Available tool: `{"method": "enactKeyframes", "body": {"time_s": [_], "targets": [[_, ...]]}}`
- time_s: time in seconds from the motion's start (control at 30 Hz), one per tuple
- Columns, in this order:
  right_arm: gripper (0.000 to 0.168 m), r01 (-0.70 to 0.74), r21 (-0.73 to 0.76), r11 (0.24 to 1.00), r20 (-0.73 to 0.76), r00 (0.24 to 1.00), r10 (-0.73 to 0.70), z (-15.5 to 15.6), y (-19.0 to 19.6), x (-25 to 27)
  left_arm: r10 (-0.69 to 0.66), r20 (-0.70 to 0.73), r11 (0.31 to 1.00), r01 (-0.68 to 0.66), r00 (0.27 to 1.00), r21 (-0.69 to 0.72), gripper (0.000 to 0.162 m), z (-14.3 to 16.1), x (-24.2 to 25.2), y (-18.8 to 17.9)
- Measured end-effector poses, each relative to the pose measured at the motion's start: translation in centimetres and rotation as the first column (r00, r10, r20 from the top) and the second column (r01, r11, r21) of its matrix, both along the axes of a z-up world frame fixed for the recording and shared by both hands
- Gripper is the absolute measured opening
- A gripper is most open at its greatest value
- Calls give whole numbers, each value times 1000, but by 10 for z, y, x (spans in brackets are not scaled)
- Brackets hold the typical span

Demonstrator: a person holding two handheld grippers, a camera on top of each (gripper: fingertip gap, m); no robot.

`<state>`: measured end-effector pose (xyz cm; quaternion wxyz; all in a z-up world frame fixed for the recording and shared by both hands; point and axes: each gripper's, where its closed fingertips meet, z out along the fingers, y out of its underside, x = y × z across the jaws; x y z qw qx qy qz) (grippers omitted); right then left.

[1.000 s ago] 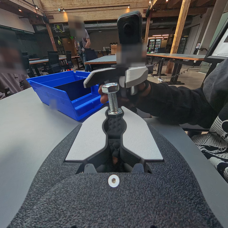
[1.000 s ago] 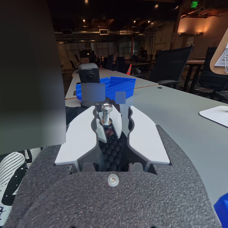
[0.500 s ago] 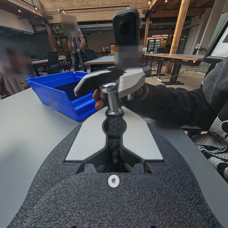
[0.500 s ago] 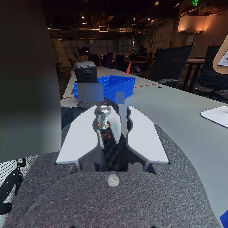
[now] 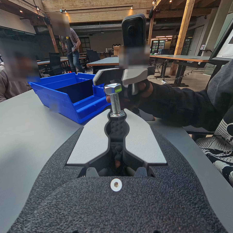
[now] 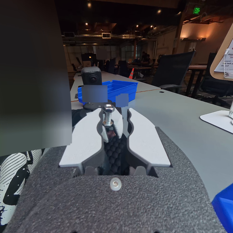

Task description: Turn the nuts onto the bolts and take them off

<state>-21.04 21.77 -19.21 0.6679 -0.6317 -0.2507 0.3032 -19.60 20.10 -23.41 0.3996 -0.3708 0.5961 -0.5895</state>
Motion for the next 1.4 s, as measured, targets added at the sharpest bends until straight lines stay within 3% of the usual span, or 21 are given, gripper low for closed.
{"method": "enactKeyframes", "body": {"time_s": [0.1,0.27,0.63,0.8,1.03,1.4], "targets": [[49,-26,-19,999,3,1000,26,-2,7,-13,-2,-2,1000,2,1000,4,15,0,0,-1],[52,-31,-39,999,24,999,32,-6,22,-30,-3,-1,1000,3,1000,2,15,0,0,-1],[36,-9,-13,1000,13,1000,9,-3,8,-9,-4,1,1000,4,1000,-4,15,0,0,0],[14,19,6,1000,21,1000,-19,-3,1,4,-2,2,1000,2,1000,-3,15,0,0,0],[45,-23,-6,1000,10,1000,23,0,5,-11,-1,1,1000,1,1000,0,15,0,0,-1],[43,-13,-28,1000,5,1000,14,-2,18,-19,-4,3,1000,4,1000,-2,15,0,0,-1]]}}
